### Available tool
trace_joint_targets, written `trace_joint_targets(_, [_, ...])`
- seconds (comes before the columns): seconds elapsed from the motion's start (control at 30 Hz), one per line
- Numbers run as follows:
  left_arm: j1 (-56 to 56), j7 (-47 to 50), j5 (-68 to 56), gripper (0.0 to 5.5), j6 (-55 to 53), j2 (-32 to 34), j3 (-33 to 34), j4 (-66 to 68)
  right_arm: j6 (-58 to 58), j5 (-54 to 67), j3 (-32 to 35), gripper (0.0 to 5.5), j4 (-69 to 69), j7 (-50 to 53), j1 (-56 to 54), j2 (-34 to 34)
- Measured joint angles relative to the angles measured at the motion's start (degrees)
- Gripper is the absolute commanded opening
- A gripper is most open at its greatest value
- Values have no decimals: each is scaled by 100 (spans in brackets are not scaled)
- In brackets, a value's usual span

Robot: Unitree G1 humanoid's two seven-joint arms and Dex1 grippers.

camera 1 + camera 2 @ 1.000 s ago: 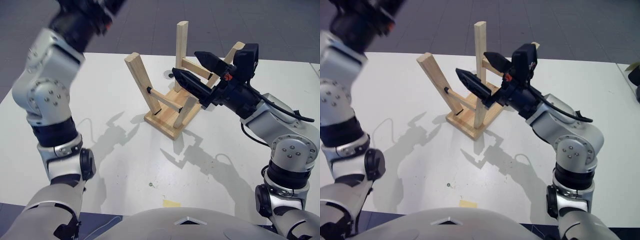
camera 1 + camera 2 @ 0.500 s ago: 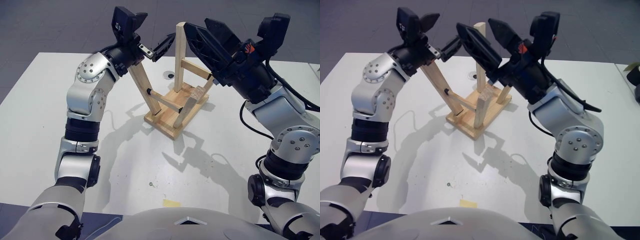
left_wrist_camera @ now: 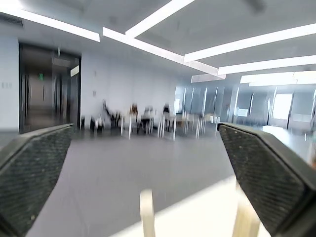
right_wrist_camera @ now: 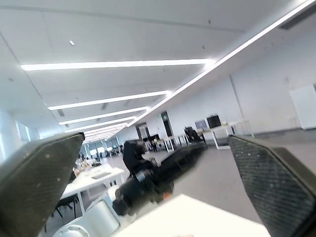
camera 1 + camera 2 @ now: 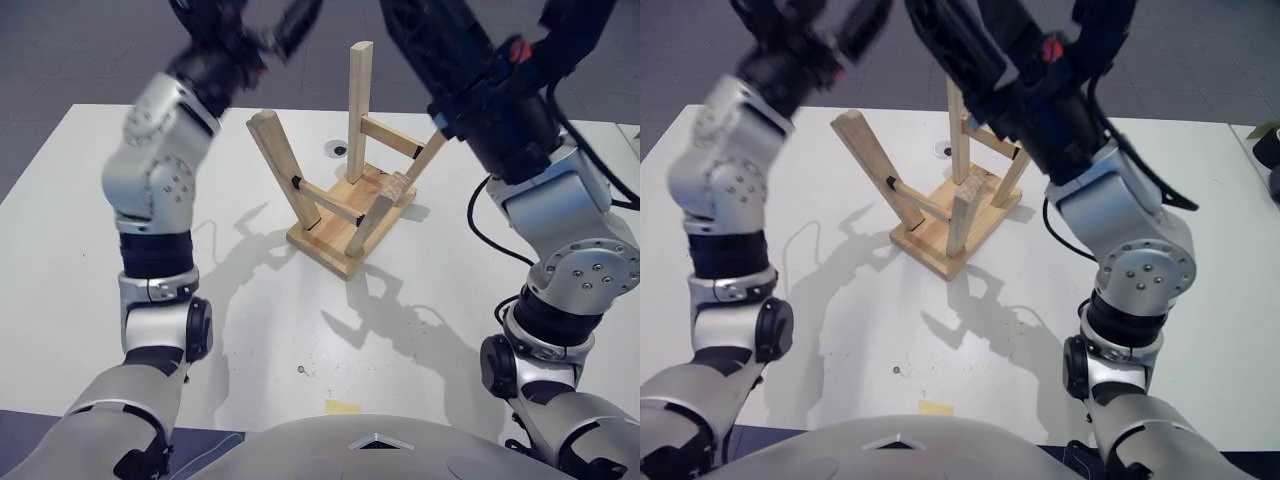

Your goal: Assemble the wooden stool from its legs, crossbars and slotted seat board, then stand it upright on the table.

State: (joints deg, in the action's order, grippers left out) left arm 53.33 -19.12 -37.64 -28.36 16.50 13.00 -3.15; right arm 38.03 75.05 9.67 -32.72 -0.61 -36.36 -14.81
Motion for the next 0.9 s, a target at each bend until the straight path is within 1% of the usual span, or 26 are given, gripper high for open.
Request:
trace_joint_targets(0.07, [248,-63,-61,538,-18,78,7,-107,-62,170,-23,540,-56,72,-116,15])
trace_joint_targets(0.13, [-61,-302,469,538,147,223,-507,68,-3,175,-232,540,-119,84,35,4])
trace_joint_targets(0.2, [-747,-492,1204,538,307,256,-1285,606,255,-106,-750,540,-161,-40,773,-98])
trace_joint_targets(0.23, [-1088,-525,1401,538,620,172,-1512,782,368,-445,-1076,540,-96,-141,1274,-188])
trace_joint_targets(0.33, [-1197,-455,1761,538,881,170,-1721,858,-28,-1127,-1358,540,-168,-547,1718,-331])
trace_joint_targets(0.5, [-1365,-119,1784,538,850,-101,-1581,735,-355,-1624,-1507,540,-213,-654,1953,-149])
trace_joint_targets(0.63, [-1348,6,1770,538,658,-200,-1460,620,-400,-1652,-1406,540,-179,-552,1925,4])
trace_joint_targets(0.7, [-1314,68,1663,538,461,-224,-1315,488,-315,-1454,-1184,540,-129,-332,1780,43])
trace_joint_targets(0.77, [-1234,294,1543,538,256,-229,-1022,478,-339,-1078,-797,540,-92,-43,1522,60])
trace_joint_targets(0.83, [-1110,699,1399,538,89,-215,-469,500,-568,-428,-137,540,-91,335,957,49])
trace_joint_targets(0.9, [-887,900,1220,538,70,-184,-56,489,-704,-183,279,540,-49,483,780,-78])
